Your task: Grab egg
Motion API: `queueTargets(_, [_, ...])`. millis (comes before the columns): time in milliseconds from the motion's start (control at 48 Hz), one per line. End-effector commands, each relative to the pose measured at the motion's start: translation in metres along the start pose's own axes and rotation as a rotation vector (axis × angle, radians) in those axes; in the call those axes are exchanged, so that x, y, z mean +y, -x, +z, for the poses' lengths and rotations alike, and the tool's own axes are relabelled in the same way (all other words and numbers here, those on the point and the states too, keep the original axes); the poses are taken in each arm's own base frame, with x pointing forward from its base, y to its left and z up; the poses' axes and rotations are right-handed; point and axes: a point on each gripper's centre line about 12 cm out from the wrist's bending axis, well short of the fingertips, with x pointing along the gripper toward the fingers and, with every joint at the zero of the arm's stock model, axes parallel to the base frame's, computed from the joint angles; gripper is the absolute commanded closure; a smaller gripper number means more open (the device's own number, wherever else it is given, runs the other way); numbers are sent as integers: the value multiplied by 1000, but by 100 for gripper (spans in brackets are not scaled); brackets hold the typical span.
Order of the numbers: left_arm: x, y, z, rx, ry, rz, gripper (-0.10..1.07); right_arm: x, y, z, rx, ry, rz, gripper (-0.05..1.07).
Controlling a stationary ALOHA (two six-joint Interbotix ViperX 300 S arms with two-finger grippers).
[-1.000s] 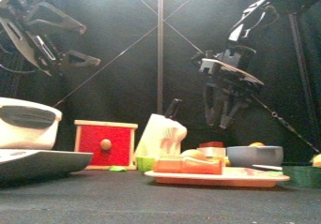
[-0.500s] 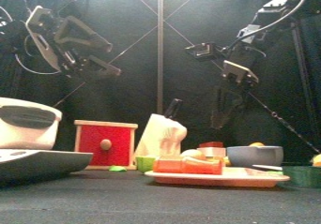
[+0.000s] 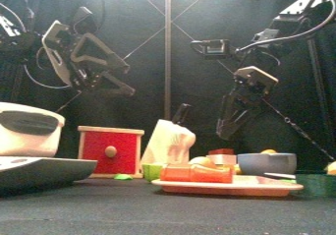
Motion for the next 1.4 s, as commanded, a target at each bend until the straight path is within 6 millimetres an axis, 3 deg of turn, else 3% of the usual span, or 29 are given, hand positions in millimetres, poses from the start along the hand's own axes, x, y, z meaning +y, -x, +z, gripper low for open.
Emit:
queueTargets(0, [-3,-3,9,-32,5,-6,-5,-1,5,13,-49,-7,13,17])
queueTargets(229, [2,-3,16,-66,59,32,-5,1,-1,13,-68,2,43,4])
queueTargets(688, [-4,6,30,-116,25,5,-5,9,-18,5,-1,21,35,4])
queueTargets(875, [3,5,28,-107,23,23,-5,11,-26,-3,26,54,29,4])
queueTargets(1208, [10,2,23,-89,22,44,-5,12,-48,-3,47,144,8,4])
queueTargets(1375, [9,2,23,-91,25,44,-5,5,-53,7,28,164,-13,4])
